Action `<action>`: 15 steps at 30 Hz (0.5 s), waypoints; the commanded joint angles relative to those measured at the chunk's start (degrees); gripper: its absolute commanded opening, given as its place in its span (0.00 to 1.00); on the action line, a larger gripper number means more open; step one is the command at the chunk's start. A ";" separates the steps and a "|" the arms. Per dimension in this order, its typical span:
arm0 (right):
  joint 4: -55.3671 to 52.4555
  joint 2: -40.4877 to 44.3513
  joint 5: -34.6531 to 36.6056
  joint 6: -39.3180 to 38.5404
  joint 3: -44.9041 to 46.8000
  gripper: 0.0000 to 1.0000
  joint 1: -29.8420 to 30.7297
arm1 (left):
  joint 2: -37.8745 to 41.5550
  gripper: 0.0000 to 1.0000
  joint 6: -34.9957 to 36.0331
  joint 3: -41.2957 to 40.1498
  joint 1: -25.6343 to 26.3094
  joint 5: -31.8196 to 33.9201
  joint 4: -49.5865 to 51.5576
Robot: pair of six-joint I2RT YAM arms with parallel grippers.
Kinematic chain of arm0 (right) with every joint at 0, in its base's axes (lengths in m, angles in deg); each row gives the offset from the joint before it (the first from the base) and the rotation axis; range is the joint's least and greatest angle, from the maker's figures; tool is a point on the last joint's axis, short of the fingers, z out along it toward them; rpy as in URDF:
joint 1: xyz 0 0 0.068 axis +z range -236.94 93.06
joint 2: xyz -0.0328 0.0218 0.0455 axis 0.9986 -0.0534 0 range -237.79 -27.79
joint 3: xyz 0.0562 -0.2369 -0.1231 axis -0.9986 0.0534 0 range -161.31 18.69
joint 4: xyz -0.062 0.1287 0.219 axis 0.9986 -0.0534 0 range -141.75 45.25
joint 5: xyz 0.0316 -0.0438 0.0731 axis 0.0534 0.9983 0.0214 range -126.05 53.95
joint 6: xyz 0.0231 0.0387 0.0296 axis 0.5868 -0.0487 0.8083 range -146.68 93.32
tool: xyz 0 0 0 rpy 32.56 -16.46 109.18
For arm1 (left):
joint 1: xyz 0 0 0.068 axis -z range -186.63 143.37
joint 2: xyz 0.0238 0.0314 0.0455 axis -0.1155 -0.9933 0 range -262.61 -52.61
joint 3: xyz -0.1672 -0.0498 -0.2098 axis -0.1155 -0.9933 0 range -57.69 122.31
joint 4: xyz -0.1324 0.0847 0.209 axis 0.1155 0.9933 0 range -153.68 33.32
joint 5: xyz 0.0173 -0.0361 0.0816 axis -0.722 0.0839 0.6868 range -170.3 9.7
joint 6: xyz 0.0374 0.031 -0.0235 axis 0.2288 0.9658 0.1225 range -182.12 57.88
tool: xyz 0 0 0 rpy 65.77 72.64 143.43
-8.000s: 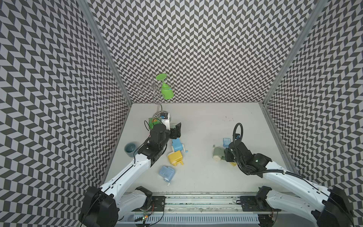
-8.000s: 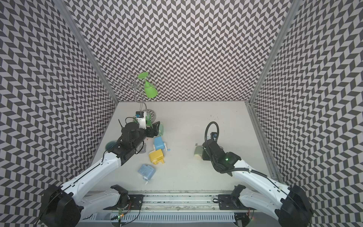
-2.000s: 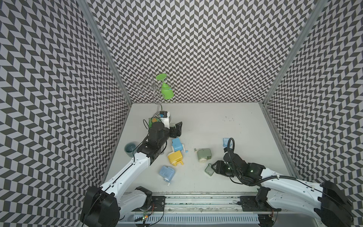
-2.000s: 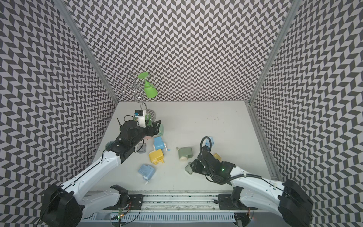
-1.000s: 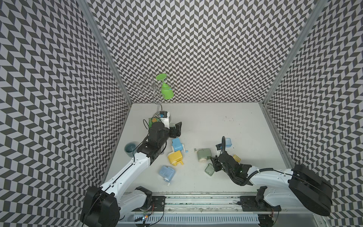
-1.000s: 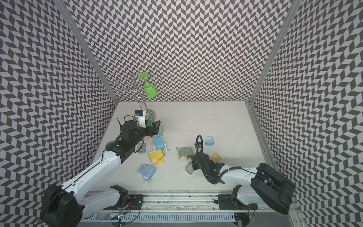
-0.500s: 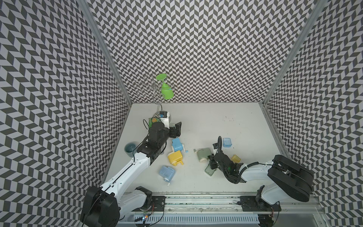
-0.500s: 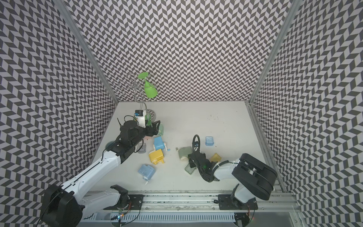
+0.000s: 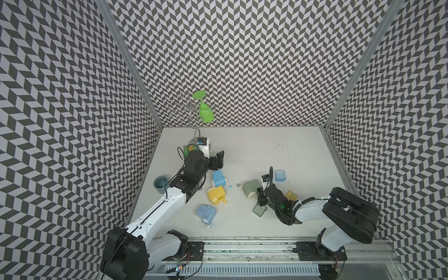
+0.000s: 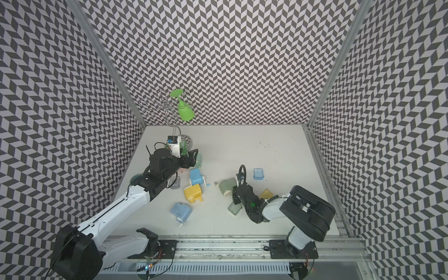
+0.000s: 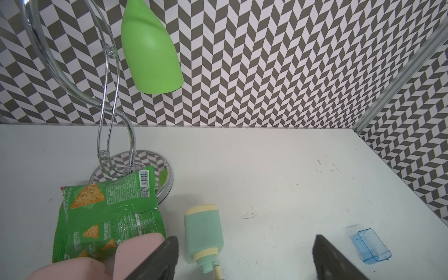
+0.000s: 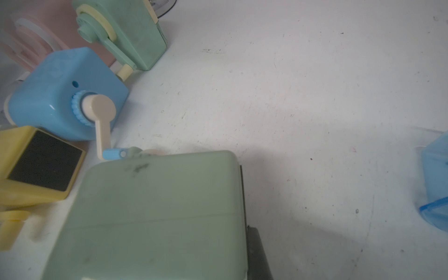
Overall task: Put the tray back into the pencil sharpener
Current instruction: Pick up the pencil sharpener from the center of the board.
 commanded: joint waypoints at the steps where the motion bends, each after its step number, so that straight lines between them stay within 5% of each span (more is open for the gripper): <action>1: 6.52 1.06 -1.12 -1.97 0.40 0.00 -0.42 | -1.01 0.88 0.58 0.80 0.67 -0.26 0.13; 8: 1.77 4.87 -11.38 -0.61 -1.35 0.00 -3.07 | 0.07 0.88 5.22 1.96 1.26 -8.50 2.63; 12: -5.93 7.33 -26.24 1.34 -4.89 0.00 -7.51 | 5.75 0.88 17.92 0.06 2.46 -17.78 1.48; 15: -12.93 8.51 -33.21 0.61 -7.82 0.00 -8.35 | 11.97 0.87 34.11 -5.51 6.39 -22.06 -0.76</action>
